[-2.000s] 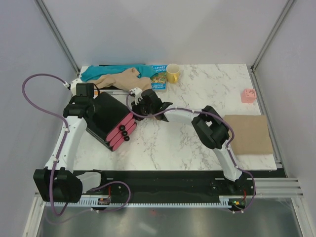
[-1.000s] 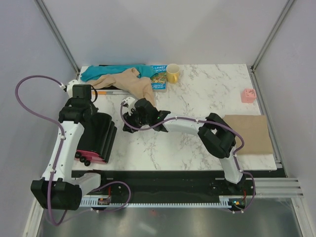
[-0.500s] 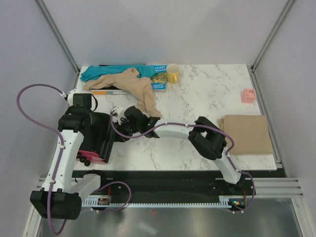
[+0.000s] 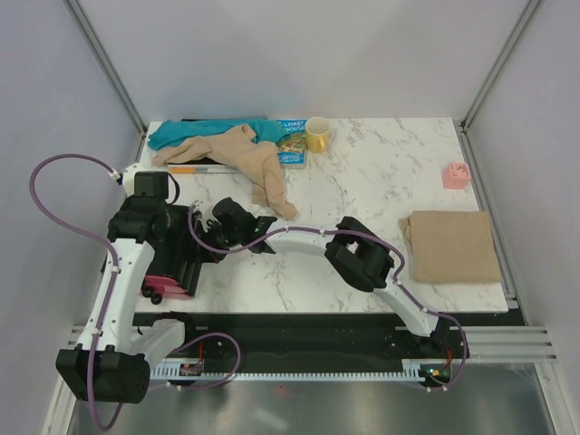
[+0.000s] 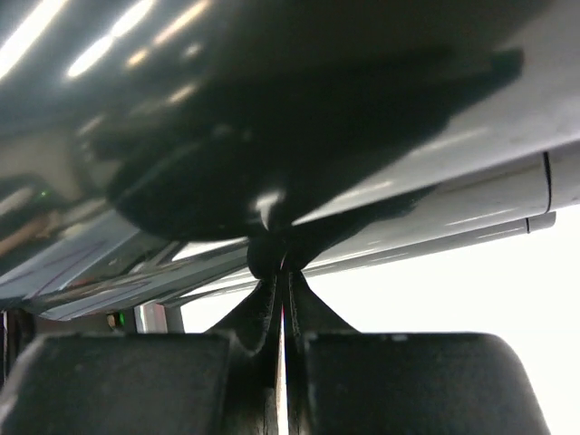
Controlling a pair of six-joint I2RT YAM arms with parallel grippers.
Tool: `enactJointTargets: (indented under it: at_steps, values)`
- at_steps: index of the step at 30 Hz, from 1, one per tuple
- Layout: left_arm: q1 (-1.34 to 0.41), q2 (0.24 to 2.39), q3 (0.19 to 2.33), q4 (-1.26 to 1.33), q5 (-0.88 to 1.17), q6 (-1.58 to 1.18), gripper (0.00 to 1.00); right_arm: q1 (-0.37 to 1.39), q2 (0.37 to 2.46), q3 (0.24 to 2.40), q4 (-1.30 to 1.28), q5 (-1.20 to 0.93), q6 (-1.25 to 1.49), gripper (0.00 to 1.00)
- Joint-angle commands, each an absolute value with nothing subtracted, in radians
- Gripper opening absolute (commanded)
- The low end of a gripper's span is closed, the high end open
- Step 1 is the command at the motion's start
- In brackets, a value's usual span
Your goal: Fold and stack the t-shirts
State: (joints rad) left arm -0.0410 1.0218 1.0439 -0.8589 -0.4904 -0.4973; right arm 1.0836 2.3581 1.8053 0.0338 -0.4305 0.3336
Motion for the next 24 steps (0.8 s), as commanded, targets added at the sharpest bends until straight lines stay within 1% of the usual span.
enactJointTargets:
  at_steps: [1, 10, 19, 24]
  values:
    - [-0.04, 1.022, 1.023, -0.936, -0.515, -0.52, 0.02, 1.104, 2.425, 1.928, 0.08, -0.471, 0.371, 0.0]
    - [-0.04, 1.006, 1.022, -0.943, -0.549, -0.534, 0.02, 1.127, 2.47, 1.977, 0.078, -0.48, 0.382, 0.0]
    - [-0.037, 0.999, 0.986, -0.942, -0.586, -0.548, 0.02, 1.126, 2.577, 2.132, 0.045, -0.494, 0.387, 0.0]
    - [-0.035, 0.977, 0.996, -0.942, -0.591, -0.551, 0.02, 1.126, 2.592, 2.14, 0.048, -0.492, 0.38, 0.0]
